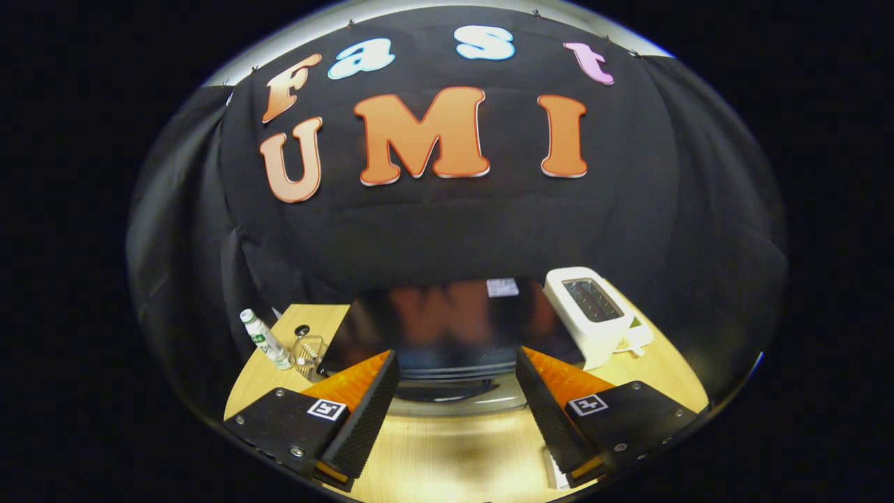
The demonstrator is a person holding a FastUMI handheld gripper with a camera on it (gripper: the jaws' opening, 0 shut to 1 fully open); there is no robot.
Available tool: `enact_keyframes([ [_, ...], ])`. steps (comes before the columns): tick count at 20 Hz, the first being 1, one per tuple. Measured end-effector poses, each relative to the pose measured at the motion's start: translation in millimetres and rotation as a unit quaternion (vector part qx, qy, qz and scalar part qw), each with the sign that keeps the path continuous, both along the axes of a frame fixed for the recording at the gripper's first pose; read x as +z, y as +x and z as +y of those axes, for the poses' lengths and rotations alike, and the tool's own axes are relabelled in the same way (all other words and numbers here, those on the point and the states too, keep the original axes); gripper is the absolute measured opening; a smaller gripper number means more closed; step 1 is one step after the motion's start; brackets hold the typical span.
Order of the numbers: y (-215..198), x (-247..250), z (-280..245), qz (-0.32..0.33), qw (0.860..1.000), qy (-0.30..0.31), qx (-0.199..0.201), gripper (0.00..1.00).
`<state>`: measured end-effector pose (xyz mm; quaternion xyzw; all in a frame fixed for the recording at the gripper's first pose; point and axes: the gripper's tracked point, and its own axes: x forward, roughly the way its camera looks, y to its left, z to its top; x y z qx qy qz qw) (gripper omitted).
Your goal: Open the toaster oven, put the food inside, and close the toaster oven door.
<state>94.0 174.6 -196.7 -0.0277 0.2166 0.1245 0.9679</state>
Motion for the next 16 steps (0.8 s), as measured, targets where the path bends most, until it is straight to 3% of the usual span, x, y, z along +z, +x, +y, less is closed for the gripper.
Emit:
enact_keyframes([
  [5,3,109,-30,-0.077,0.997,-0.015,-0.013,0.99],
  [9,-19,159,-43,-0.103,0.994,-0.016,-0.012,0.99],
  [12,-23,170,-64,-0.119,0.992,-0.033,-0.027,0.99],
  [16,-30,162,-77,-0.109,0.993,-0.012,-0.042,0.99],
])
